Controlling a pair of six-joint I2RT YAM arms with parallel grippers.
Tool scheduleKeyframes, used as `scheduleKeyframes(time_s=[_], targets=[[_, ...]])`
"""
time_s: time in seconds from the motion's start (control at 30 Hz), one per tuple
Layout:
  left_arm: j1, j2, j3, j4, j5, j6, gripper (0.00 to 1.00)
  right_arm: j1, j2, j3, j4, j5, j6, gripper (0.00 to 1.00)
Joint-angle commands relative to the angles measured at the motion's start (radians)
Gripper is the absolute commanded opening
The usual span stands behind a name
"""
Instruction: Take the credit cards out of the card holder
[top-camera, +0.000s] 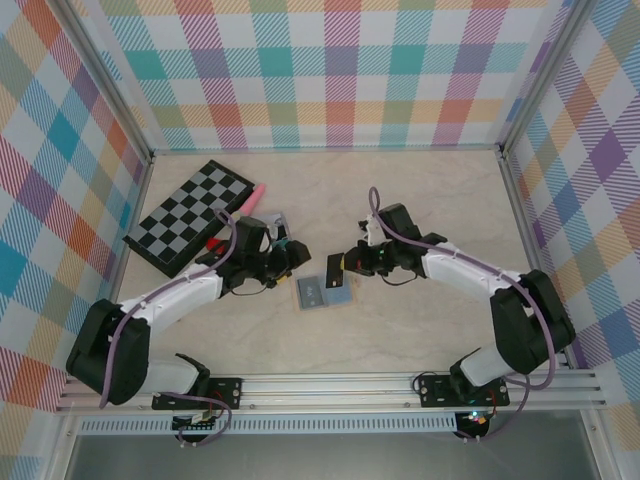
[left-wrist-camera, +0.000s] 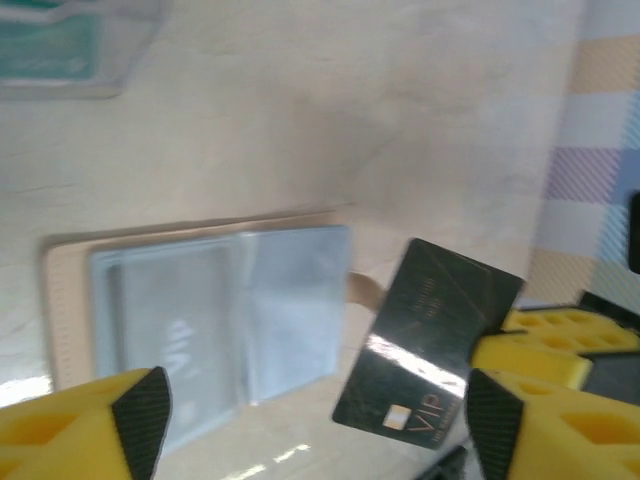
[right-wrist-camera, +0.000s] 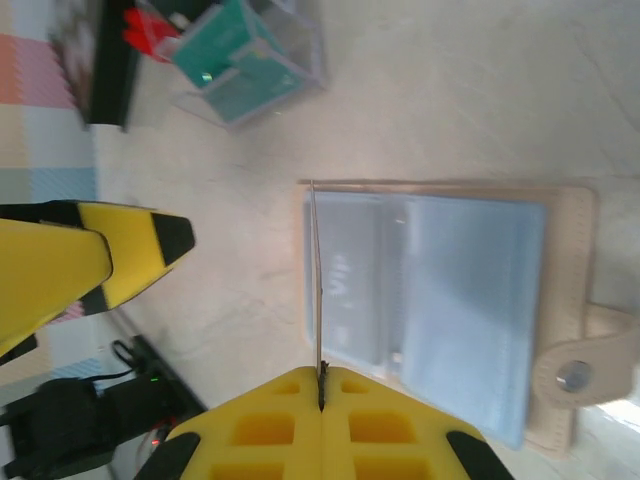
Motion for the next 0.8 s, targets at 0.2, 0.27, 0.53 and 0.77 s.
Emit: scheduleKeyframes(time_s=[0.2,0.27,0.53,0.77], targets=[[0.014,-0.019,-0.021,0.272,0.216,-0.069,0.96,-0.035,-0.027,-0.012,0.315,-0.259,0.206,0.00],[0.015,-0.012,-0.027,0.319,0.238,-0.086,0.95,-0.038,-0.022,-0.013,0.351,-0.279,0.233,0.00],[0.017,-0.007,-0.049,0.502,0.301,-0.167,0.74,-0.055,0.003,-0.015,0.414,-0.321,0.289,0.00],[0.026,-0.009,-0.054,0.528,0.301,-0.177,0.49,-0.064,0.020,-0.015,0.405,-0.323,0.282,0.00]])
